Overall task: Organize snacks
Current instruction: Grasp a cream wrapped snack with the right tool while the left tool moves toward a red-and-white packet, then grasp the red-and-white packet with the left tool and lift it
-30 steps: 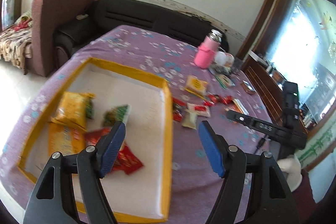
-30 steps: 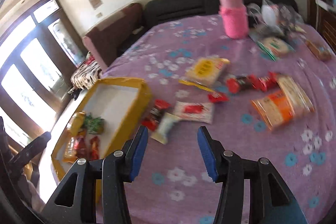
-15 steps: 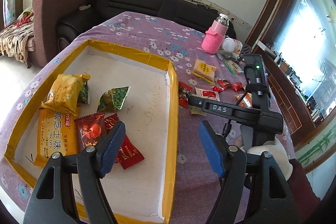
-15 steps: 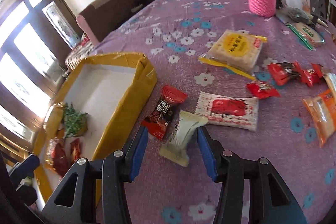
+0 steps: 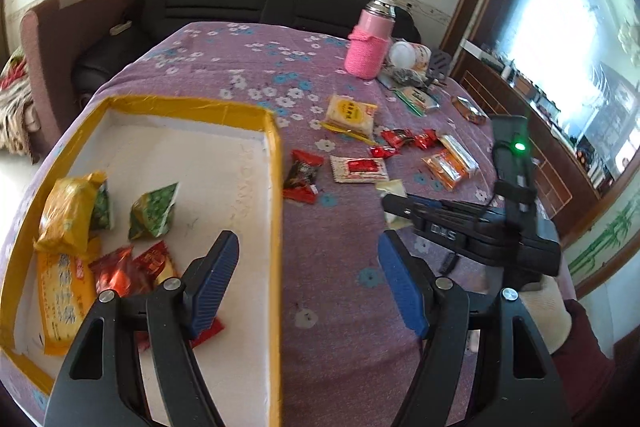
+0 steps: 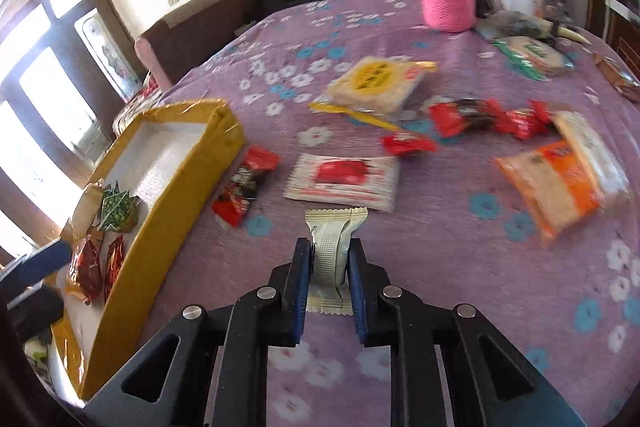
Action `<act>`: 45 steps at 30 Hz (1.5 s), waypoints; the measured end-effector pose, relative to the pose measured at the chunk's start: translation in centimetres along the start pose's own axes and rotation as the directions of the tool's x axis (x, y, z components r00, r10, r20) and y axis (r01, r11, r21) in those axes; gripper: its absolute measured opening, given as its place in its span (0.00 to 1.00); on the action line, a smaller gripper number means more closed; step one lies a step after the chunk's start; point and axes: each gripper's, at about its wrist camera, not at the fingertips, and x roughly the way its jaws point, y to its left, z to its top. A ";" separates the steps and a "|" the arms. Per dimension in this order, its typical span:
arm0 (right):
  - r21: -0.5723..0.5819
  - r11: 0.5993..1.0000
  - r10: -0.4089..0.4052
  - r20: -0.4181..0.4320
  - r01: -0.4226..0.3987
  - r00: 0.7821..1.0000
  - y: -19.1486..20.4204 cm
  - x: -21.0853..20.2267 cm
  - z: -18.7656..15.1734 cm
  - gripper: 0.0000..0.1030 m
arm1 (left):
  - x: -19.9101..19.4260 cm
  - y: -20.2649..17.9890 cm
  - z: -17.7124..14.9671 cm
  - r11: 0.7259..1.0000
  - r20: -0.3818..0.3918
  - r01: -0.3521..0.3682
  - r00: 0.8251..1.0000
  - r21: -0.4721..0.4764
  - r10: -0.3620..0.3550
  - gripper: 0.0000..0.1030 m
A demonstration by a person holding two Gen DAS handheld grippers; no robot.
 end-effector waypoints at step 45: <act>0.310 0.944 0.089 0.095 -0.115 0.991 -9.2 -3.2 -1.1 0.19 | 16.1 -10.7 3.8 0.885 -0.387 0.175 0.922 0.430 0.005 0.59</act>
